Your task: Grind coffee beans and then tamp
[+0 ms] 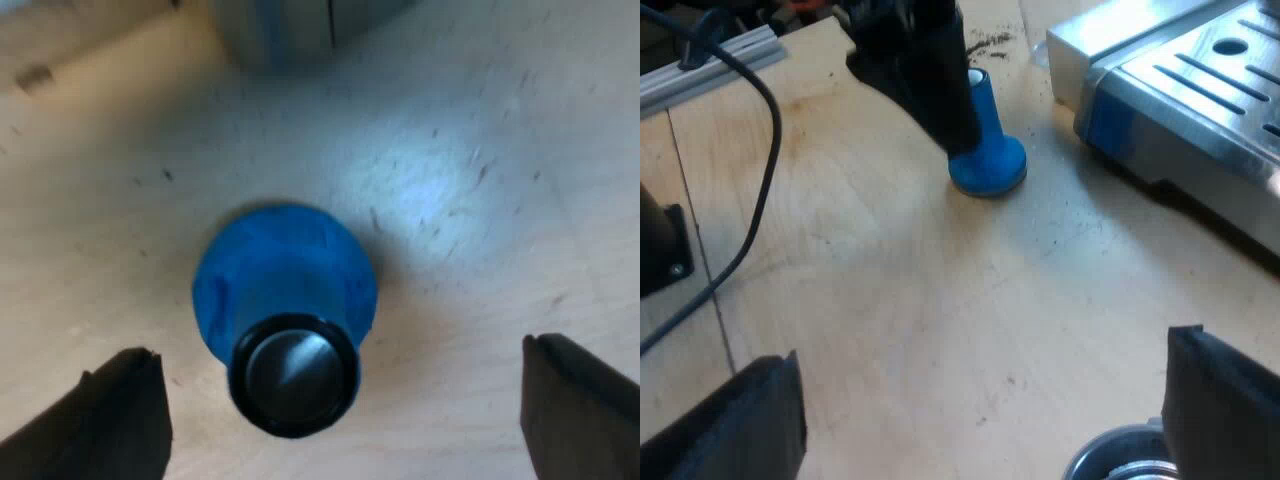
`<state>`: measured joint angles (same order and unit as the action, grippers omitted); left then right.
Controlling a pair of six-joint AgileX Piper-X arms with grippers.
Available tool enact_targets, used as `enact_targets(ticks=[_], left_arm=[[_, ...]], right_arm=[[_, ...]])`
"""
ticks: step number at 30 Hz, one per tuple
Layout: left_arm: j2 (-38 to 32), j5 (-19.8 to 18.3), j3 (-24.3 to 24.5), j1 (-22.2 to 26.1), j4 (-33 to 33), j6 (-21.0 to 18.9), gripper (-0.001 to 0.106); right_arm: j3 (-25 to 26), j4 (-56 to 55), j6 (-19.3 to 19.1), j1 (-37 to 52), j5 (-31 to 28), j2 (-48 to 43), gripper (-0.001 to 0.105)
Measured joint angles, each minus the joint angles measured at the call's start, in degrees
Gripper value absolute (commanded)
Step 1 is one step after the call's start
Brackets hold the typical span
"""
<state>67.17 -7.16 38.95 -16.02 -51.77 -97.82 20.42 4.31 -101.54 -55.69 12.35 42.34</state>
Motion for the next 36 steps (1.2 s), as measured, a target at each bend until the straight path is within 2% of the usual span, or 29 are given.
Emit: enact_targets(ticks=[5, 7, 11, 13, 14, 17, 19, 23, 26, 33, 35, 36], left_arm=[[-7.3, 1.4, 2.7, 0.0, -0.7, 0.0, 0.073], [-11.8, 3.0, 4.0, 0.0, -0.6, 0.1, 0.073], [-20.7, 3.2, 7.2, 0.0, -0.6, 0.1, 0.073], [-22.3, 3.4, 7.9, 0.0, -0.5, 0.1, 0.073], [-26.1, 3.4, 9.7, 0.0, -0.6, 0.1, 0.073], [-29.6, 3.4, 12.5, 0.0, -0.7, 0.1, 0.073], [-31.2, 3.4, 14.1, 0.0, -0.7, 0.1, 0.073], [-32.4, 3.6, 18.1, 0.0, -0.7, -0.1, 0.073], [-31.9, 4.3, 19.6, 1.2, -0.5, -0.2, 0.073], [-29.8, 3.9, 20.5, 11.0, -0.9, -0.5, 0.073], [-29.8, 3.9, 20.5, 11.6, -1.3, -0.7, 0.073], [-30.0, 3.9, 20.5, 11.6, -1.9, -0.7, 0.073]], right_arm=[[5.2, -5.4, 0.8, 0.0, -1.0, 0.0, 0.074], [10.1, -10.7, 1.3, 0.0, -3.5, 0.0, 0.074], [19.7, -23.6, 1.3, 0.1, -8.4, 0.0, 0.074], [22.9, -28.6, 1.3, 0.1, -10.0, 0.0, 0.074], [25.3, -32.1, 1.3, 0.1, -11.4, 0.0, 0.074], [30.2, -40.5, 1.7, 0.5, -15.3, 0.1, 0.074], [33.3, -43.8, 2.5, 1.9, -15.7, 0.5, 0.074], [38.5, -49.4, 3.0, 10.4, -16.3, 2.6, 0.074], [40.5, -51.8, 3.0, 18.3, -15.7, 4.4, 0.074], [42.3, -58.2, 2.7, 39.2, -9.0, 4.6, 0.074], [42.3, -59.2, 2.4, 42.3, -9.0, 4.4, 0.074], [42.3, -61.1, 1.0, 45.8, -9.0, 4.1, 0.074]])
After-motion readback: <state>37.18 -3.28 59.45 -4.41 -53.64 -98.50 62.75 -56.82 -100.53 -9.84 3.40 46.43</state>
